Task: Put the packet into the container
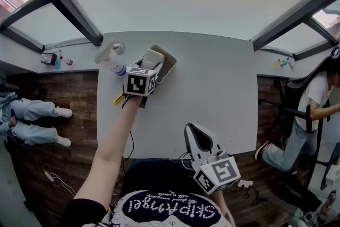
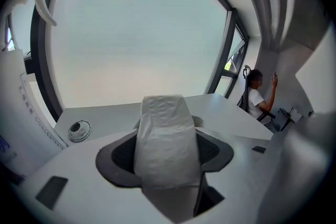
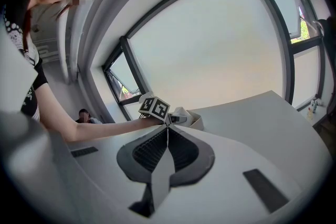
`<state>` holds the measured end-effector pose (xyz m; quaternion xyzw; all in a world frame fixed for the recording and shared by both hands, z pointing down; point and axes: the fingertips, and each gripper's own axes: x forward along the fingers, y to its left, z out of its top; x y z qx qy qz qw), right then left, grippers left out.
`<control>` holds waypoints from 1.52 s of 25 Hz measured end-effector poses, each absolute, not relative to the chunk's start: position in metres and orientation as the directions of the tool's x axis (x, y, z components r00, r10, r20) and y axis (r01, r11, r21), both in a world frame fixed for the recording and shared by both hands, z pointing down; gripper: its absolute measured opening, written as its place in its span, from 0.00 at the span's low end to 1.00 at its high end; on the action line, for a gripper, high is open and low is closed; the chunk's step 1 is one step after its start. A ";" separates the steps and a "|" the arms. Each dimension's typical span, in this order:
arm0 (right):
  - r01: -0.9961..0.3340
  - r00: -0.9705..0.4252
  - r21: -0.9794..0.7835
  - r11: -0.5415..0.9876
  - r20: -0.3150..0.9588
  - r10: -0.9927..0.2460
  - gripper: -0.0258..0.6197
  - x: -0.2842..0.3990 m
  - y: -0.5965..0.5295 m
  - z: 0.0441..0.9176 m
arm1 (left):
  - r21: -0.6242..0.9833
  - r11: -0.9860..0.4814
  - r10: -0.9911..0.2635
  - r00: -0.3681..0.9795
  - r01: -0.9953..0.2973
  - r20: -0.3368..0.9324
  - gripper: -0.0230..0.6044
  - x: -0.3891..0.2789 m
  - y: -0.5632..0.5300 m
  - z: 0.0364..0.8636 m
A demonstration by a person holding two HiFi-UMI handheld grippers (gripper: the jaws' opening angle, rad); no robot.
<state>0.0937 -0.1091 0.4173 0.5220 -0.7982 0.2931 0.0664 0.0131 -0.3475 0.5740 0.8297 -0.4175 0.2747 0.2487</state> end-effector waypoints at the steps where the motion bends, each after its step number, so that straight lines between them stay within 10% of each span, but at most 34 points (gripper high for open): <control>1: -0.873 -0.445 -0.399 0.281 0.414 -0.794 0.06 0.094 -0.110 0.418 | 0.182 -0.527 -0.551 0.497 -0.830 0.670 0.48 0.014 -0.348 0.575; 38: -0.884 -0.421 -0.384 0.266 0.409 -0.810 0.06 0.091 -0.094 0.411 | 0.120 -0.549 -0.489 0.434 -0.827 0.757 0.48 0.021 -0.357 0.589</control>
